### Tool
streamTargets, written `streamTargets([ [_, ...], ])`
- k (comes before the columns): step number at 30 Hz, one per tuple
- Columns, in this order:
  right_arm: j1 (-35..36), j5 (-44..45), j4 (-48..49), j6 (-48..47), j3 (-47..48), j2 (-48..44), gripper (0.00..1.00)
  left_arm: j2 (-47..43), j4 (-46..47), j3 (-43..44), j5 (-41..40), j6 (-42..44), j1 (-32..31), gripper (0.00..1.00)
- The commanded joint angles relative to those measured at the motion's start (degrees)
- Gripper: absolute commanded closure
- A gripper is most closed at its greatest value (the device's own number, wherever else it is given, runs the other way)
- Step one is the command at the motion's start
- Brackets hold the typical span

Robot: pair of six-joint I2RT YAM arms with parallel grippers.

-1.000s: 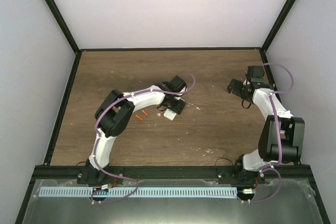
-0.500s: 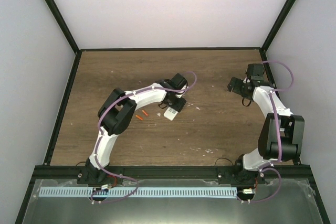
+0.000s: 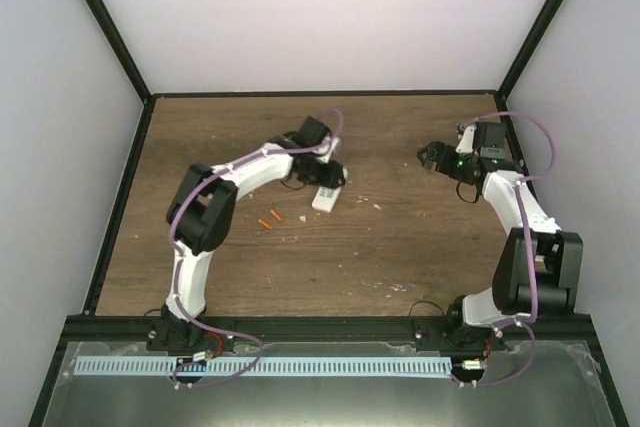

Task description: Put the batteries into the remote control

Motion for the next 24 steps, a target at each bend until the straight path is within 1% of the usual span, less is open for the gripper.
streamTargets([
  [1, 1.8, -13.4, 7.4, 0.3, -1.6, -4.7, 0.04, -8.9, 10.6, -1.7, 8.4, -9.0, 4.7, 0.54],
  [3, 3.8, -14.9, 8.2, 0.4, -1.7, -5.3, 0.06, -11.6, 14.2, -4.0, 9.9, -11.9, 5.8, 0.56],
  [7, 8.7, -17.4, 10.6, 0.9, -1.6, -5.4, 0.09, -16.9, 24.9, -10.7, 13.3, -18.4, 7.8, 0.58],
  [9, 9.7, -22.1, 14.3, 2.5, -2.6, -5.5, 0.09, -19.2, 31.1, -14.3, 15.7, -21.2, 8.8, 0.59],
  [12, 10.3, -32.1, 21.6, 6.9, -3.9, -4.7, 0.09, -22.2, 40.2, -19.1, 19.7, -24.9, 10.1, 0.6],
  [15, 11.5, -37.7, 25.5, 8.3, -3.6, -3.9, 0.07, -24.7, 48.8, -23.1, 23.4, -26.8, 10.9, 0.62],
  [20, 13.2, -46.4, 25.7, 8.2, -0.4, -0.2, 0.06, -27.3, 65.5, -30.5, 29.5, -34.2, 11.8, 0.65],
  [24, 16.0, -48.9, 24.1, 7.1, 1.6, 2.4, 0.05, -29.1, 72.1, -33.5, 31.0, -36.7, 11.7, 0.68],
])
